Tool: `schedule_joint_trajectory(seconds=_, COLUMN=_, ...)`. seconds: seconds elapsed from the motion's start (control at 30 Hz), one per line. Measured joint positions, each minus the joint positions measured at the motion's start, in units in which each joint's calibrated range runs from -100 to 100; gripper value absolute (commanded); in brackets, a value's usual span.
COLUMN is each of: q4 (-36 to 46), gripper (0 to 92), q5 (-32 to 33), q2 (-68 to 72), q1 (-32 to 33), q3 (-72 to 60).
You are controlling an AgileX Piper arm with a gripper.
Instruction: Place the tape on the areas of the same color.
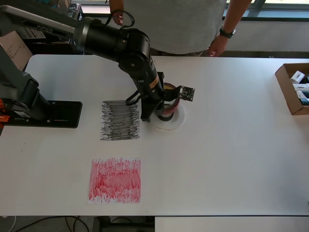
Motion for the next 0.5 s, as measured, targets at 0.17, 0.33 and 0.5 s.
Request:
schedule_joint_trajectory(seconds=0.17, q4=0.1, gripper=0.0, q5=-2.8, q2=-8.1, q1=-4.9, q3=5.8)
schedule_joint_trajectory(seconds=0.33, q4=0.3, gripper=0.0, q5=-7.8, q2=-15.9, q1=-12.5, q3=12.7)
schedule_joint_trajectory(seconds=0.5, q4=0.2, gripper=0.0, q5=-13.6, q2=-22.4, q1=-22.6, q3=18.2)
